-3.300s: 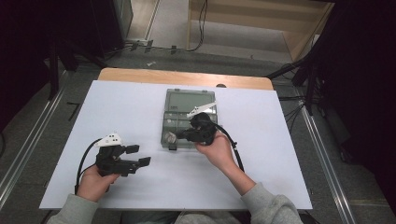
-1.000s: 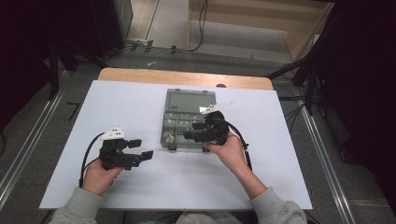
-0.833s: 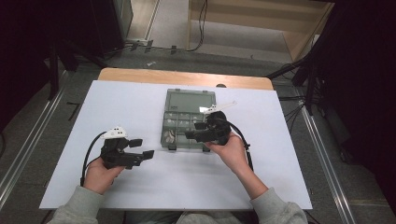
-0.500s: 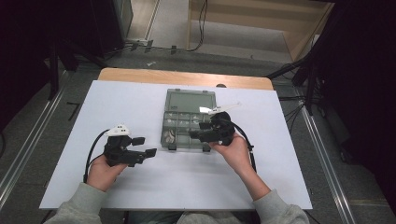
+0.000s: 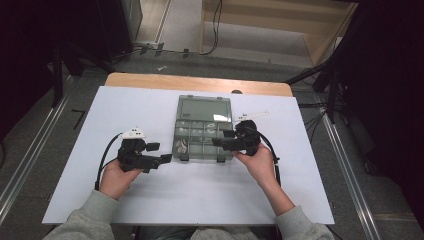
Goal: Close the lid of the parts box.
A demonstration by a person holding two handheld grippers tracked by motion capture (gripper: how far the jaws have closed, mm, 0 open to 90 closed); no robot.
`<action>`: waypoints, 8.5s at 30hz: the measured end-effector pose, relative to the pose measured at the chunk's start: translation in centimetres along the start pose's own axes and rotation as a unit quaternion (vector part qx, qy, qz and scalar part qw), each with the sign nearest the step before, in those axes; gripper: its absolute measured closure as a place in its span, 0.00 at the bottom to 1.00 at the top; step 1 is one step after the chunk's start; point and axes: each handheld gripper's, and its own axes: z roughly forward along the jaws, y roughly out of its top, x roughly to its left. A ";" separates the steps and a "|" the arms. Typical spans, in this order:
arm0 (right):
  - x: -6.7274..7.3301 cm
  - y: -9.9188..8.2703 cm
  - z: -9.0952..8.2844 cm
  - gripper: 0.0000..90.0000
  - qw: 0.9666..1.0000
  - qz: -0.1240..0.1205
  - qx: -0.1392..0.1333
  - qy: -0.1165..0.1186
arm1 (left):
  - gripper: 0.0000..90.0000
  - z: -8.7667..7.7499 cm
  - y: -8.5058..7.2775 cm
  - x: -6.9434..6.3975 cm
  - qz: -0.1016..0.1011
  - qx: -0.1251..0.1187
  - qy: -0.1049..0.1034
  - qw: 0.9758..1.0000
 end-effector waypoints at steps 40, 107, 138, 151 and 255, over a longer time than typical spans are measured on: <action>-4.5 0.8 0.4 0.34 0.997 0.046 -0.020 -0.064 | 0.28 5.0 5.6 4.7 -0.029 -0.012 0.040 0.999; -8.4 4.1 7.2 0.28 0.986 0.073 -0.011 -0.150 | 0.28 13.9 9.5 7.2 -0.033 0.002 0.158 0.987; -8.6 4.0 7.8 0.23 0.982 0.132 0.024 -0.136 | 0.18 15.0 8.8 7.8 -0.066 -0.012 0.136 0.988; -8.8 4.2 7.6 0.28 0.979 0.161 0.038 -0.122 | 0.18 15.0 8.6 7.8 -0.071 -0.022 0.135 0.988; -5.7 3.7 0.7 0.47 0.994 0.049 -0.069 -0.068 | 0.49 6.8 9.7 4.3 -0.014 -0.042 0.069 0.997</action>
